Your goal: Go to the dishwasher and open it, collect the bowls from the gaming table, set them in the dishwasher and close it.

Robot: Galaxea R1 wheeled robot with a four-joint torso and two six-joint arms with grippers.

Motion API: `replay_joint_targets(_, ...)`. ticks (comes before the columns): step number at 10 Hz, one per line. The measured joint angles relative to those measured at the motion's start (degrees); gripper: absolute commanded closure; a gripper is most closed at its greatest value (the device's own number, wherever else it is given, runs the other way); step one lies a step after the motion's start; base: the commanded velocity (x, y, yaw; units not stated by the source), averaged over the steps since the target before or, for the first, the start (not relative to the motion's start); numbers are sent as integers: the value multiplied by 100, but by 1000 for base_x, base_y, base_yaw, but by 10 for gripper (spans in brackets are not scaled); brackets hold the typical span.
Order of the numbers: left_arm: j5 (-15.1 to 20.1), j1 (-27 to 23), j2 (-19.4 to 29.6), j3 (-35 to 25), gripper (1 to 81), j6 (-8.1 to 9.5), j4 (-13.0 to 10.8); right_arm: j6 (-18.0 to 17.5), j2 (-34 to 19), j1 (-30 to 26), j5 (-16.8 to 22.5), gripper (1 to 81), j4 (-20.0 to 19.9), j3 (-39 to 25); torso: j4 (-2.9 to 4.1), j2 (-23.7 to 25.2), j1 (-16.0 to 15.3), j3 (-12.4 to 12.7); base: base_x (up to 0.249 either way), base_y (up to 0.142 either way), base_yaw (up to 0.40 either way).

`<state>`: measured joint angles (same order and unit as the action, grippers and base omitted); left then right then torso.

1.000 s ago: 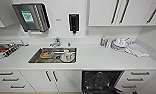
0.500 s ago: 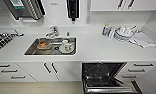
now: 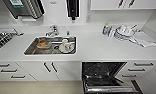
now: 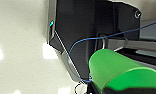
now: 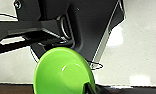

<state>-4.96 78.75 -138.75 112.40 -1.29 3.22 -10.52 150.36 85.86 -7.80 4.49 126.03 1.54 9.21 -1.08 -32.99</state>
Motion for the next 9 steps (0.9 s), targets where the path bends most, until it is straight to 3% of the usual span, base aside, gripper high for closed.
replay_joint_targets(2, 56, -295, 491, -377, 811, 150, 5, -2, 0, -2, -7, 811, 0, 0, 0, 0, 0, 0, 0, 0, 0)
replay_joint_targets(5, 111, -1141, 772, -986, 811, 289, 5, -2, 16, -55, -11, 811, -2, -1, 0, 0, 0, -2, 0, 0, 0)
replay_joint_targets(9, 846, -2503, 1089, -1623, 811, 361, 5, -2, 17, -116, 12, 811, -5, -4, 0, -4, -5, -9, 0, 0, 0)
